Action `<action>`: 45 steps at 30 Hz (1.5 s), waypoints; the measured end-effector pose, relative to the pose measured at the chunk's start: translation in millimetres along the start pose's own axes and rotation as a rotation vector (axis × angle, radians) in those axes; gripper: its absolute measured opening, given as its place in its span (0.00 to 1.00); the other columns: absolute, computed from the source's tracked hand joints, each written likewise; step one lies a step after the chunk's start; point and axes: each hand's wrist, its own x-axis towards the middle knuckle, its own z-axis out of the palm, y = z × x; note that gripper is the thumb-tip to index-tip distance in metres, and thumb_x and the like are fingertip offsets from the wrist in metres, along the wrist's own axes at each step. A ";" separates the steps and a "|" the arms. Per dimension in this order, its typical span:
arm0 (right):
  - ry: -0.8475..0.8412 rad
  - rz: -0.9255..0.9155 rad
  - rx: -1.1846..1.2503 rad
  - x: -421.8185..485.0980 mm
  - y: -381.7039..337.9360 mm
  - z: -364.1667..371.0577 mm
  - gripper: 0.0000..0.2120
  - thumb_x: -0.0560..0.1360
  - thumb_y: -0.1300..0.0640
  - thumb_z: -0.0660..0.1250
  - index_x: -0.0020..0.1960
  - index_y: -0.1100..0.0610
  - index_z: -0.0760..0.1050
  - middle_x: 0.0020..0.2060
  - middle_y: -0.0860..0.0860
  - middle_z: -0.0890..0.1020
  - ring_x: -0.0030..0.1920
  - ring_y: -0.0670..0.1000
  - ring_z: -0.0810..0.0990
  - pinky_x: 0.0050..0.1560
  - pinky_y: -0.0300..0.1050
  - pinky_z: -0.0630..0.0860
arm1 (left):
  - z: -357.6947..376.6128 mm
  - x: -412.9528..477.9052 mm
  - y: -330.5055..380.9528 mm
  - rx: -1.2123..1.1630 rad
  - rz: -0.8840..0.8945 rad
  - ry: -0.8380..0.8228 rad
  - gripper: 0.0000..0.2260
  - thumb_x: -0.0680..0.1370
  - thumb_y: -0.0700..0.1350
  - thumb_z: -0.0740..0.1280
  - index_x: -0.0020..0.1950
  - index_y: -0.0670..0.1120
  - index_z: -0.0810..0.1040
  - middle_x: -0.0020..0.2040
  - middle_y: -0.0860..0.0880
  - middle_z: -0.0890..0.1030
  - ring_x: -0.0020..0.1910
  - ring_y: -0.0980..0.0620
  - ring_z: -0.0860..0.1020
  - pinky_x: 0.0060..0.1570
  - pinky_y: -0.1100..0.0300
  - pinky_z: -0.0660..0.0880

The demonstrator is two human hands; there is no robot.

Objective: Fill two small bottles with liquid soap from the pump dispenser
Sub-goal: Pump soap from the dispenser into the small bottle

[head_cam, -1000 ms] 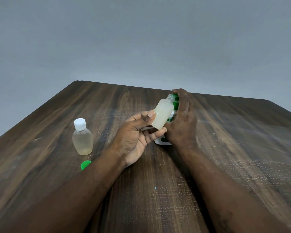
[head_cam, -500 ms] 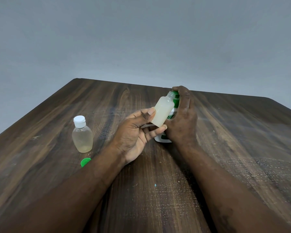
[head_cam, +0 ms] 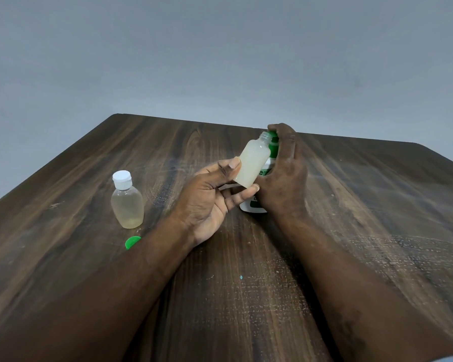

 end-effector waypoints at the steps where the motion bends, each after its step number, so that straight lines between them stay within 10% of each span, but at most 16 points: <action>1: -0.005 0.003 0.002 -0.4 0.2 -0.1 0.40 0.66 0.56 0.79 0.73 0.51 0.65 0.63 0.54 0.79 0.54 0.57 0.81 0.46 0.53 0.82 | -0.1 -0.2 0.0 0.002 -0.001 -0.002 0.08 0.75 0.42 0.71 0.50 0.39 0.79 0.52 0.37 0.83 0.55 0.37 0.81 0.39 0.57 0.84; 45: 0.015 -0.022 -0.008 -1.2 -0.6 0.7 0.43 0.66 0.59 0.80 0.75 0.52 0.64 0.68 0.56 0.77 0.61 0.58 0.79 0.54 0.48 0.79 | 0.9 0.7 1.4 -0.011 -0.002 0.018 0.13 0.74 0.43 0.71 0.54 0.37 0.78 0.54 0.36 0.83 0.56 0.37 0.80 0.39 0.58 0.84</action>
